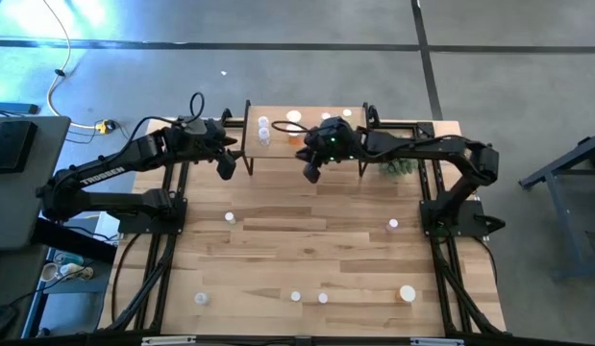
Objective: Pick and place medicine bottles onto shelf by color
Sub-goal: Put the bottom yellow pill bottle aligned with the other yellow pill bottle on the shelf
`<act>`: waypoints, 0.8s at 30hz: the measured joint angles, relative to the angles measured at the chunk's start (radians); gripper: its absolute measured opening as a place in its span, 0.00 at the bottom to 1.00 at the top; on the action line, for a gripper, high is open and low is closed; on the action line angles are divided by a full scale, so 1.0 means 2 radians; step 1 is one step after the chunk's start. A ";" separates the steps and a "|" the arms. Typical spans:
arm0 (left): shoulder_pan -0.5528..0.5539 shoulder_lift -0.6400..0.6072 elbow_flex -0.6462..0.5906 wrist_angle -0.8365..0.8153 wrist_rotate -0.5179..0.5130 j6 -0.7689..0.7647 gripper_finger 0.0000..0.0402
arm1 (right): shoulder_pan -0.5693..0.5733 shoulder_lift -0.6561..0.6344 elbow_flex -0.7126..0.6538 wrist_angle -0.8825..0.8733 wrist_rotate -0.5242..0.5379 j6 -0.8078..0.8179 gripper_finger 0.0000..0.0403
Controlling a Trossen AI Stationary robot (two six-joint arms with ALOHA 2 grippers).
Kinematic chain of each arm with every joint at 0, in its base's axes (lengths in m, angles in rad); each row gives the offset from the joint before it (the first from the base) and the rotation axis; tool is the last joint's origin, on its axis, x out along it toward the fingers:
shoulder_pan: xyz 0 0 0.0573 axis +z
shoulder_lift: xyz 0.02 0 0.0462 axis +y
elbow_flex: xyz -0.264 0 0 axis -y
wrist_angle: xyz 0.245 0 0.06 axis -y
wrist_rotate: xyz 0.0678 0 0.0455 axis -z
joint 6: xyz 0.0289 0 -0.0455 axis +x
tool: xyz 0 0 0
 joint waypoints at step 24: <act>-0.168 0.000 -0.062 0.000 -0.061 -0.096 0.56 | 0.102 -0.066 -0.046 -0.249 -0.029 -0.090 0.08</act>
